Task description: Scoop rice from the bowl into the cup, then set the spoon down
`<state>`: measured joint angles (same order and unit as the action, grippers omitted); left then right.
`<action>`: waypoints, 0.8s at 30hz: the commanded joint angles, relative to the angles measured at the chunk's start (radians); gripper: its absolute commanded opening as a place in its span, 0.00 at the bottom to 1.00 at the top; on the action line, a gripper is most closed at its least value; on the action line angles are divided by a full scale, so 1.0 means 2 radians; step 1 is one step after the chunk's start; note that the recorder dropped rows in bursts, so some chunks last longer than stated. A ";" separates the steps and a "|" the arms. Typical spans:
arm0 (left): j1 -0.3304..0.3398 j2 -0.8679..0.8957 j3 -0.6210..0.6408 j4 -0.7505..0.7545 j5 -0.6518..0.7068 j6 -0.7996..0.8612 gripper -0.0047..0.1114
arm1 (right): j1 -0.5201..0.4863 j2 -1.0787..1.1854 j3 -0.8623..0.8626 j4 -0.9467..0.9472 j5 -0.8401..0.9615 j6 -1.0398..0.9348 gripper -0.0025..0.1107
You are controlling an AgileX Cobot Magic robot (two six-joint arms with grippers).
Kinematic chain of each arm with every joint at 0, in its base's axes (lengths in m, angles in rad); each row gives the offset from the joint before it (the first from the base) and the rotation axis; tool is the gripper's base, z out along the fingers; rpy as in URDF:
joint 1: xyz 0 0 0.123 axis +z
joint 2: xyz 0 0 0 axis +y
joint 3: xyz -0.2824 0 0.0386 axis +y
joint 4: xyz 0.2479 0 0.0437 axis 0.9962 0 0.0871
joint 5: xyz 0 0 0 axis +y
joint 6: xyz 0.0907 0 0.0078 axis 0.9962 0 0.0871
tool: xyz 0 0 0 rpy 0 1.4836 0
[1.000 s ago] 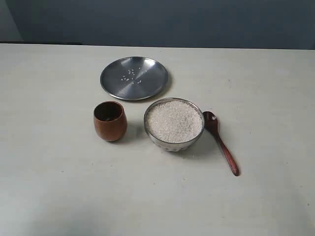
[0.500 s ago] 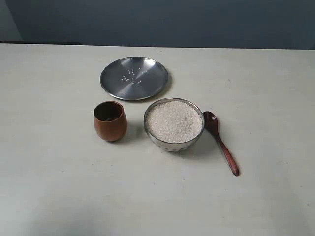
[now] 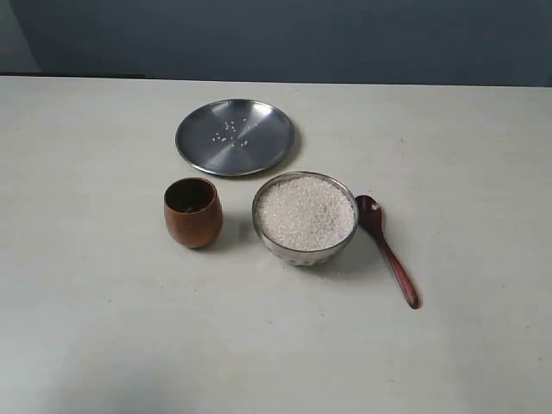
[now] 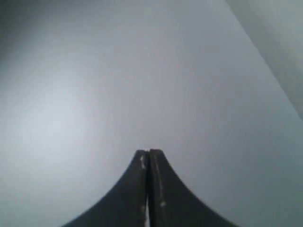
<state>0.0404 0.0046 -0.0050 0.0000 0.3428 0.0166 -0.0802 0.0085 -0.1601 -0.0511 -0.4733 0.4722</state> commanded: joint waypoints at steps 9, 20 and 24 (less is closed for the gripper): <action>0.001 -0.002 0.003 -0.003 -0.004 -0.002 0.04 | 0.091 0.180 -0.159 -0.352 0.119 0.172 0.02; 0.001 -0.002 0.003 -0.003 -0.004 -0.002 0.04 | 0.161 0.338 -0.167 -0.350 0.269 0.172 0.02; 0.001 -0.002 0.003 -0.003 -0.004 -0.002 0.04 | 0.183 0.380 -0.167 -0.350 0.274 0.172 0.02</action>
<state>0.0404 0.0046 -0.0050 0.0000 0.3428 0.0166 0.2612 0.7268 -0.4894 -0.7488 0.0660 0.8119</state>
